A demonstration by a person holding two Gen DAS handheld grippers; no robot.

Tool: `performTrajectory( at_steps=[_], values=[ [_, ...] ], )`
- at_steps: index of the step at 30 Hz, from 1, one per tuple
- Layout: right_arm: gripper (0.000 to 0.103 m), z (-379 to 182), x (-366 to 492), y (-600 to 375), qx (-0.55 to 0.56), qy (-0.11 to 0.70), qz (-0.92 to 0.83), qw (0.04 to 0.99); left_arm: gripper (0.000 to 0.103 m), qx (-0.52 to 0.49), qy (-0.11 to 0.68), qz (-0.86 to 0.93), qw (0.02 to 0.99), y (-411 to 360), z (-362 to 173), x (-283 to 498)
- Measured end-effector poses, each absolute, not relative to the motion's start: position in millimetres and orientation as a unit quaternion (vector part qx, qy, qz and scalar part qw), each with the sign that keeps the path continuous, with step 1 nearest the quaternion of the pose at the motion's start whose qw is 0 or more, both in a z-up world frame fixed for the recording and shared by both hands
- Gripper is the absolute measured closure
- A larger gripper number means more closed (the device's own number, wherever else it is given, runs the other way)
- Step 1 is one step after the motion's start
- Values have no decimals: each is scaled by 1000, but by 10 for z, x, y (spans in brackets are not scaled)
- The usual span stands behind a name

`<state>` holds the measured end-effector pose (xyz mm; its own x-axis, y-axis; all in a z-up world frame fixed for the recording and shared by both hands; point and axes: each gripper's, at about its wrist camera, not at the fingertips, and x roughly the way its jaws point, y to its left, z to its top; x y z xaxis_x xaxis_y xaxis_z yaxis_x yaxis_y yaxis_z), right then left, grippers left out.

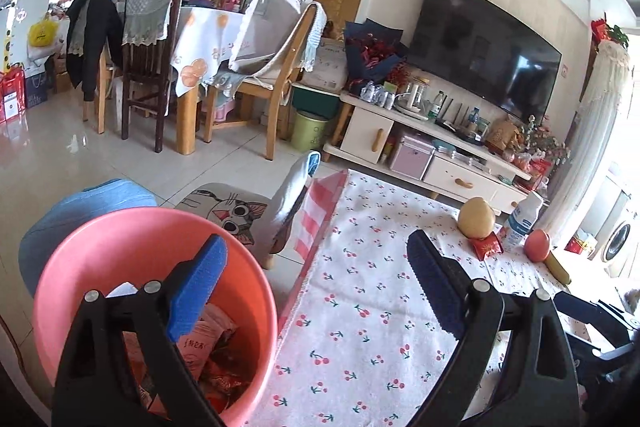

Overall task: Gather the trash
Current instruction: 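Open the left tool to drop the carton into the bucket while the right tool drops the red packet, then grasp the small red candy packet beside the pear with the left tool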

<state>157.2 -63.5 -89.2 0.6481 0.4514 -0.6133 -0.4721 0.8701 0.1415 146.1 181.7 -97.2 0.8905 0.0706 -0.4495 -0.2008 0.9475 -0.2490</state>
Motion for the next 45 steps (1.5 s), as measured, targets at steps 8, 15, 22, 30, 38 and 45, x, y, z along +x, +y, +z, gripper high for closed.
performTrajectory(
  at_steps=[8, 15, 22, 30, 38, 45],
  values=[
    [14, -1115, 1747, -1515, 41, 347, 207, 914, 11, -89, 257, 45, 961, 1315, -1011, 1635],
    [14, -1372, 2115, -2254, 75, 368, 152, 914, 11, -68, 312, -32, 947, 766, -1095, 2006],
    [14, -1342, 2312, -2841, 136, 346, 107, 922, 11, -103, 380, -88, 915, -167, -1189, 2798],
    [14, -1401, 2340, -3182, 155, 345, 101, 920, 11, -113, 445, -64, 886, -1110, -1543, 3701],
    [13, -1450, 2357, -3404, 180, 346, 120, 913, 13, -133, 462, 20, 877, -1219, -1786, 4212],
    [13, -1472, 2384, -3441, 196, 349, 137, 906, 19, -146, 493, 52, 856, -1153, -1873, 4461]
  ],
)
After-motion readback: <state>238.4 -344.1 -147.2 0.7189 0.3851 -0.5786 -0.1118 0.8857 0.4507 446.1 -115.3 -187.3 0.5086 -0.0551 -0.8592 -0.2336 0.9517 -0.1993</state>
